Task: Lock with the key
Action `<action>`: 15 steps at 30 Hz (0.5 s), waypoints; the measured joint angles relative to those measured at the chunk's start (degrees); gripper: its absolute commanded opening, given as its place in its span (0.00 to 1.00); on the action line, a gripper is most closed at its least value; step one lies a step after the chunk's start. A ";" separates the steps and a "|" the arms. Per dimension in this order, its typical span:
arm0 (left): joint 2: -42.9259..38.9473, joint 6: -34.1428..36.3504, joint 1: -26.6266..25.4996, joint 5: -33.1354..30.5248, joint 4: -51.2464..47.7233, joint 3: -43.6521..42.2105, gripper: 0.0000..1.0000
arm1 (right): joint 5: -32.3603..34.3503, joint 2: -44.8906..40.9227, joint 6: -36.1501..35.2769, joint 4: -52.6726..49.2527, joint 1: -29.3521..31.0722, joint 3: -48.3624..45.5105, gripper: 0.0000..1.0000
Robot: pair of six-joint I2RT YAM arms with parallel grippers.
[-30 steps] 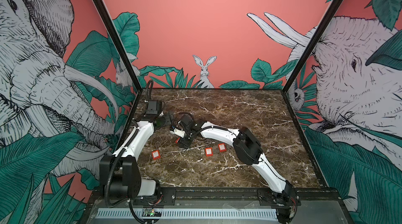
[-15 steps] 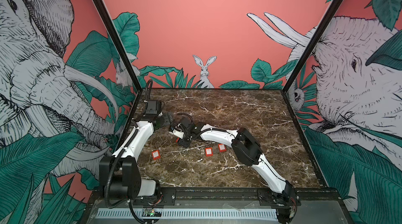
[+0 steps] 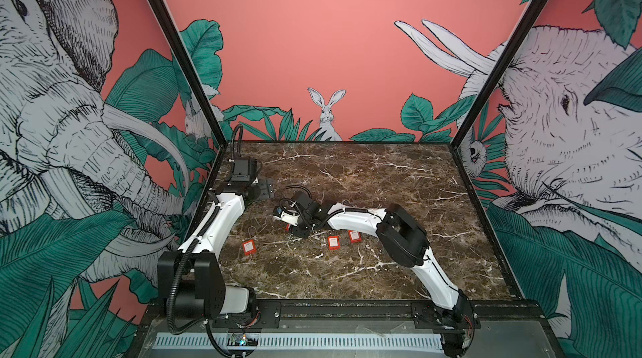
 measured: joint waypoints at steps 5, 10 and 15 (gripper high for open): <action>-1.01 4.26 0.22 2.86 2.58 0.22 0.88 | -0.44 -7.26 -3.34 -0.07 -0.74 -6.71 0.23; -2.49 10.95 0.24 11.78 9.38 0.20 0.79 | -9.55 -21.99 -6.38 -1.33 -6.71 -15.69 0.25; -4.59 20.09 -0.76 22.56 17.44 -1.03 0.74 | -17.20 -34.86 -10.78 -5.33 -17.05 -19.56 0.23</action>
